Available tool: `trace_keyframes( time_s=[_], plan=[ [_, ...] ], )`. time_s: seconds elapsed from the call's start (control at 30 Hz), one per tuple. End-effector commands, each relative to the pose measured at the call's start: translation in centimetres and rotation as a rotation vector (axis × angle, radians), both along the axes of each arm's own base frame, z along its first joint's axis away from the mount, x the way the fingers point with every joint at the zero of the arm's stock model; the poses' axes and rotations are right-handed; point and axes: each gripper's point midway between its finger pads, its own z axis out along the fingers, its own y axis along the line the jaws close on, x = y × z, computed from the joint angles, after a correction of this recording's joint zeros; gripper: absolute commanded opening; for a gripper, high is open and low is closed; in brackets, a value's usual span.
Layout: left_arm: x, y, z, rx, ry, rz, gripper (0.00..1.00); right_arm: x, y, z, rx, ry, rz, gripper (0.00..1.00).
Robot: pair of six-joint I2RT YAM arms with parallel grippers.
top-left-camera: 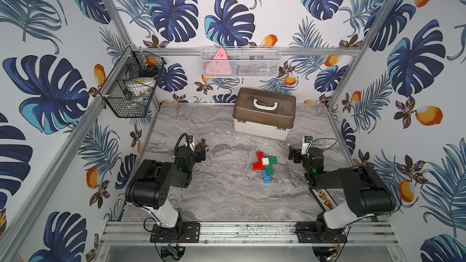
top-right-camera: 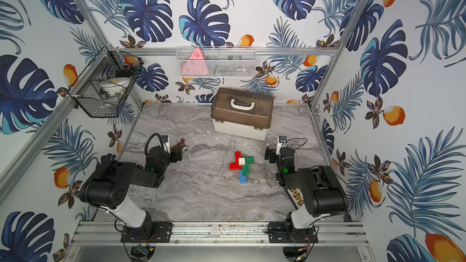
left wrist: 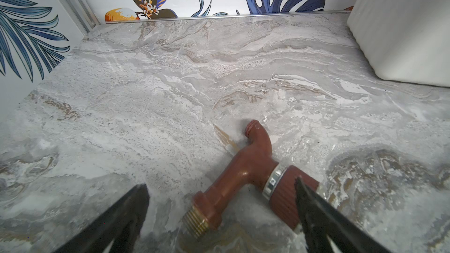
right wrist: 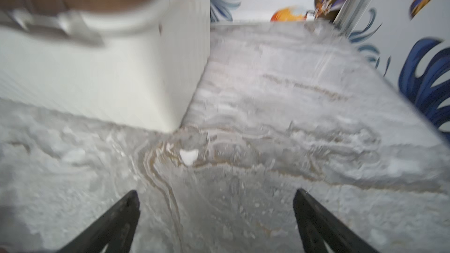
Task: Assemble a small pinwheel with lego
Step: Reset both arms
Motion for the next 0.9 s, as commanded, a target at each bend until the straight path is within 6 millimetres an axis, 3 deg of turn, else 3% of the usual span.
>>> trace_keyframes(
  time_s=[0.0, 0.03, 0.87],
  plan=[
    [0.37, 0.04, 1.01, 0.011, -0.042, -0.005, 0.99, 1.69, -1.09, 0.93, 0.024, 0.001, -0.081, 1.0],
    [0.36, 0.04, 0.95, 0.011, -0.039, -0.005, 0.99, 1.88, -1.04, 1.46, 0.025, -0.062, -0.059, 1.0],
    [0.4, 0.0, 1.02, 0.01, -0.041, -0.007, 0.99, 1.88, -1.13, 1.34, 0.017, -0.049, -0.062, 1.0]
  ],
)
